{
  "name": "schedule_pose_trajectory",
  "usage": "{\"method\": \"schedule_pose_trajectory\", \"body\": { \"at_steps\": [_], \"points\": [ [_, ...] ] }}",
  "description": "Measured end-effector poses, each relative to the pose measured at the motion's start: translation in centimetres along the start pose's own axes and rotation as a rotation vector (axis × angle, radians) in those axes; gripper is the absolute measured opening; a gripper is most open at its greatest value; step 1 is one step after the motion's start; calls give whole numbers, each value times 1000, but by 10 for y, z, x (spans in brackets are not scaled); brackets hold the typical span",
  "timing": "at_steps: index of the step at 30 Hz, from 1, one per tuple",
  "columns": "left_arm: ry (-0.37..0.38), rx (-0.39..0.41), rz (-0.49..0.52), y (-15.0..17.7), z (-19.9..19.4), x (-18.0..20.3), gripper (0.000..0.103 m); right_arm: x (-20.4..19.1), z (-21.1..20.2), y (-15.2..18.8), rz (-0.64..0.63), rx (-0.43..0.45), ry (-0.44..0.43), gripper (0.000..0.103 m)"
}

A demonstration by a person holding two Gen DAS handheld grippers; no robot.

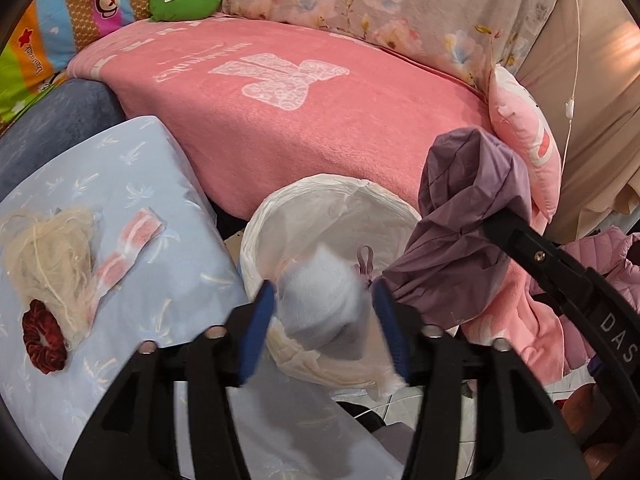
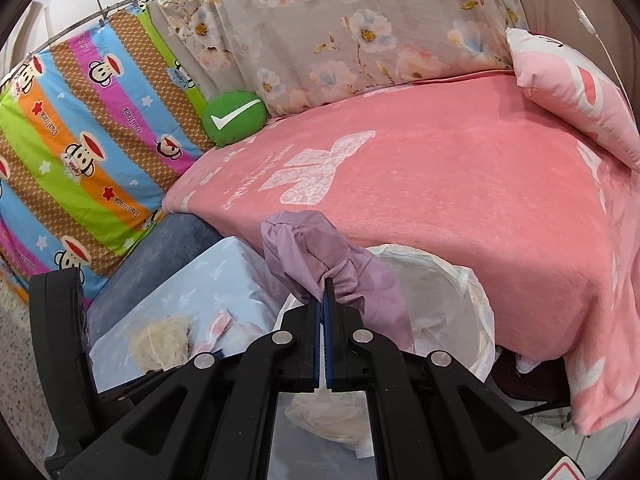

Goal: Collect trash
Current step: 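Carry the sock and purple cloth over the white bin and open both grippers, then move both tools back over the red scrunchie and beige mesh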

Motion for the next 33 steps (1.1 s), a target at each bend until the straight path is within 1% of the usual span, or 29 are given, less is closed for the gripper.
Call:
{"method": "schedule_pose_trajectory", "body": {
  "at_steps": [1, 2, 3, 4, 8, 12, 14, 22, 28, 33],
  "points": [
    [-3, 9, -3, 0, -1, 0, 69, 1, 1, 0, 2, -2, 3, 3],
    [-9, 17, -3, 0, -2, 1, 75, 2, 1, 1, 2, -4, 5, 5],
    [-14, 22, -1, 0, -3, 1, 77, 3, 1, 1, 4, -2, 12, 9],
    [-19, 21, 1, -1, -3, 1, 78, 4, 1, 2, 6, 4, 16, 9],
    [-42, 23, -5, 0, -4, -2, 78, 2, 1, 4, -1, -2, 16, 12],
    [-89, 37, -6, 2, -8, -7, 78, -1, 1, 5, -5, -9, 8, 19],
    [-110, 41, -11, 3, -10, -11, 78, -5, 2, 7, -14, -17, 6, 21],
    [-172, 57, -58, 10, -20, -34, 78, -23, 8, 17, -48, -52, -15, 29],
    [-225, 69, -114, 16, -30, -58, 78, -42, 13, 25, -84, -77, -36, 31],
    [-250, 70, -165, 22, -37, -80, 78, -61, 18, 34, -119, -103, -55, 31]
  ]
}}
Point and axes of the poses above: each gripper's, at about its wrist camera, not at the fingertips, and z roughly the way its jaws point, x to its right, y to its underside, the point moved 1 cm from there along z, roughly the way its jaws point
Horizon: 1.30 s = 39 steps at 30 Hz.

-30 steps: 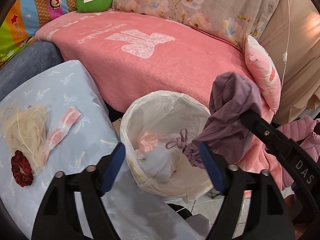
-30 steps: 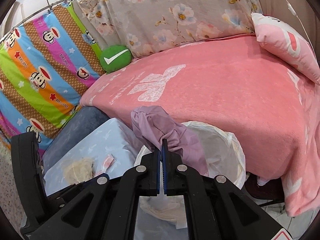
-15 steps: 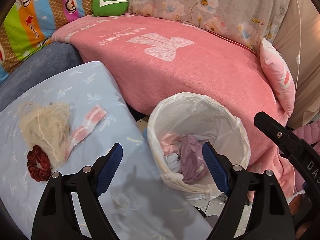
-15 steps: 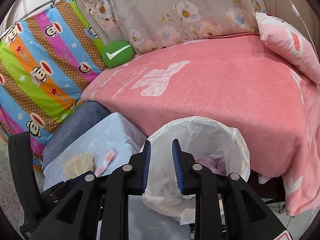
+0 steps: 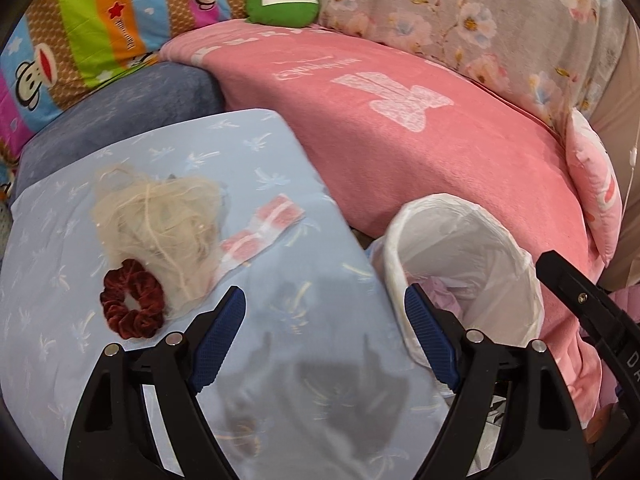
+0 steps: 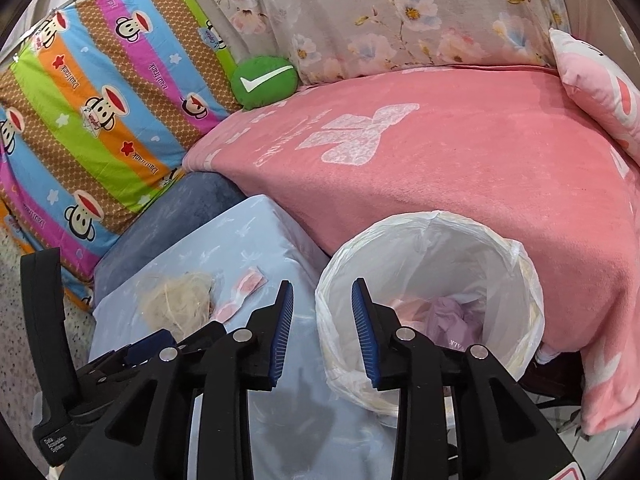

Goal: Collect trash
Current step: 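Move both tools back over the red scrunchie and beige mesh, then grasp the red velvet scrunchie with the left gripper while the right gripper grasps the beige mesh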

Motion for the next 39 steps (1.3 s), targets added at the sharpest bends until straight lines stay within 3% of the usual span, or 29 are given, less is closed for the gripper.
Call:
{"method": "schedule_pose_trajectory", "body": {
  "at_steps": [19, 25, 31, 39],
  "points": [
    [-112, -13, -181, 13, -1, -96, 78, -80, 45, 26, -151, -115, -62, 39],
    [-175, -25, -273, 19, 3, -139, 88, -114, 70, 40, -211, -171, -87, 42],
    [-196, -62, -356, 28, 13, -175, 88, -145, 99, 53, -254, -227, -114, 49],
    [-194, -93, -403, 32, 26, -198, 87, -176, 138, 61, -287, -277, -123, 49]
  ]
}}
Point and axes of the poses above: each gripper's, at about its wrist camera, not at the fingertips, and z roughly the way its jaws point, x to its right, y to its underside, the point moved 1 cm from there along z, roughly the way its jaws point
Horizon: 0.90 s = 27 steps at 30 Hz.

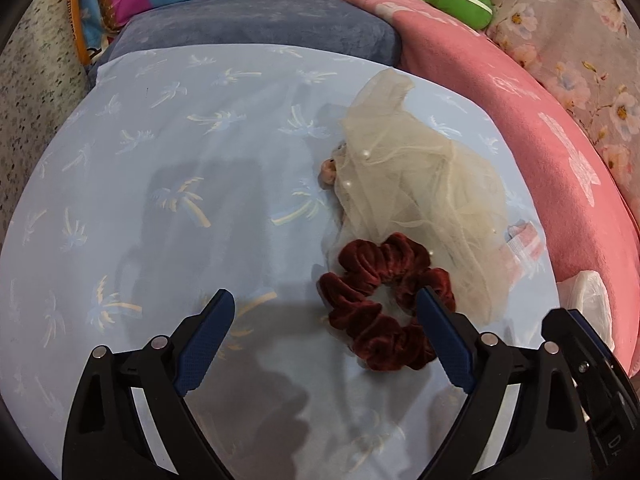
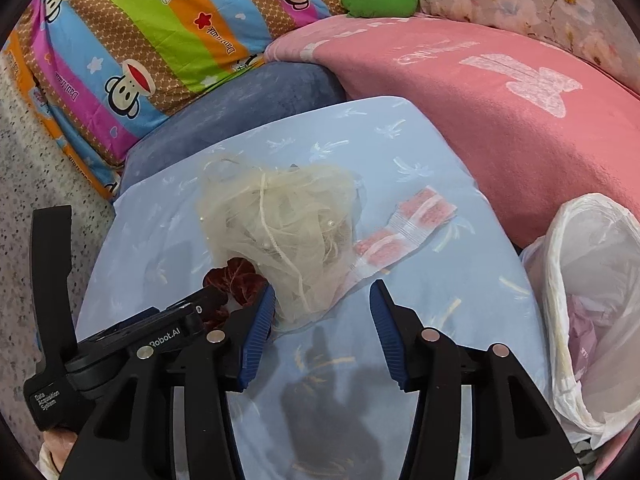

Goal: Collect trash
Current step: 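Grasp the red velvet scrunchie with the left gripper while the right gripper grasps the beige mesh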

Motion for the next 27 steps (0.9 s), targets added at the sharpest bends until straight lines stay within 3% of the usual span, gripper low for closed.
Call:
{"method": "schedule_pose_trajectory", "body": {
  "at_steps": [3, 9, 12, 15, 17, 27],
  "points": [
    [9, -11, -6, -1, 5, -3, 82, -4, 15, -4, -2, -16, -4, 49],
    [36, -53, 8, 0, 17, -3, 62, -4, 45, -3, 3, -60, 14, 46],
    [40, -48, 28, 1, 17, 0, 52, -4, 56, -1, 7, -87, 14, 33],
    [57, -53, 38, 0, 18, 1, 33, -4, 62, 2, 5, -106, 9, 11],
    [73, -61, 39, 0, 17, 2, 23, -4, 61, 4, 7, -103, -2, 5],
    [91, -5, 68, 0, -13, 17, 17, -2, -3, -8, 17, 45, -46, 2]
  ]
}}
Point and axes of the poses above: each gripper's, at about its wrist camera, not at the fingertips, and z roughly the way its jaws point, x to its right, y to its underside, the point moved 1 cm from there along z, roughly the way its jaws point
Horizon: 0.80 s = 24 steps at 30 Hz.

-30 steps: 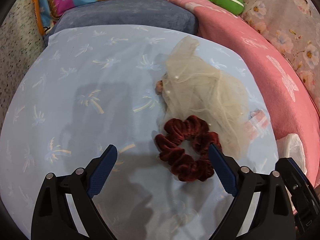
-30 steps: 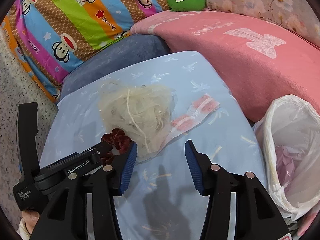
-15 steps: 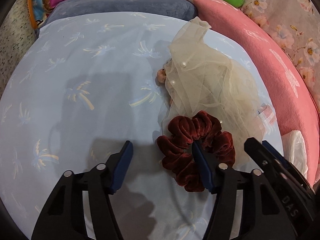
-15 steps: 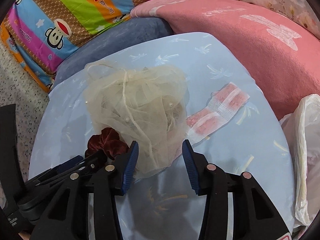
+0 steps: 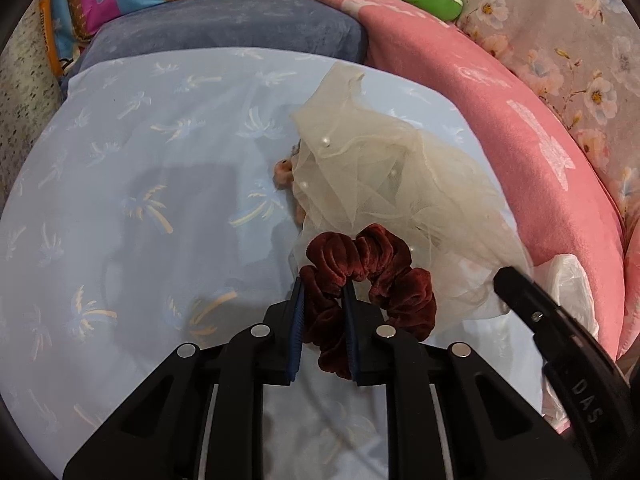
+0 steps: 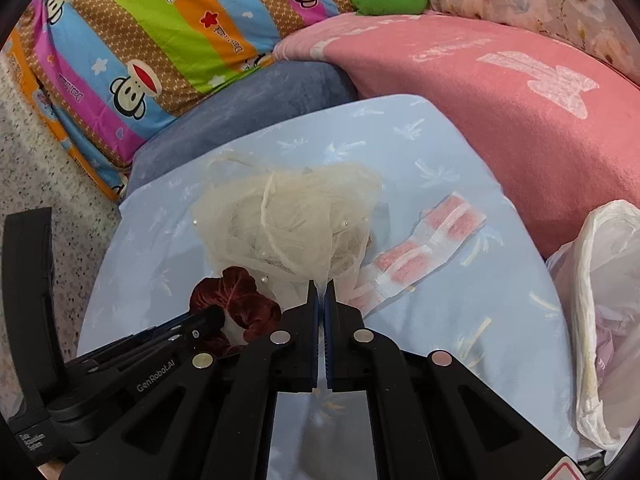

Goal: Collect trash
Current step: 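Grasp the red velvet scrunchie with the left gripper while the right gripper grasps the beige mesh, then carry the scrunchie and mesh over the bin and open both grippers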

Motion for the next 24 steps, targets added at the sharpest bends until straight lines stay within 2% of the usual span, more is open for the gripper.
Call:
{"method": "schedule_pose_trajectory", "body": {
  "at_steps": [8, 12, 24],
  "points": [
    [36, 59, 74, 0, -30, 37, 17, 14, -71, -27, 31, 156, 3, 2],
    [55, 83, 125, 0, -43, 62, 17, 29, -108, -36, 41, 233, 34, 2],
    [129, 118, 286, 11, -61, 145, 17, 112, -203, -41, 145, 397, 149, 2]
  ]
}}
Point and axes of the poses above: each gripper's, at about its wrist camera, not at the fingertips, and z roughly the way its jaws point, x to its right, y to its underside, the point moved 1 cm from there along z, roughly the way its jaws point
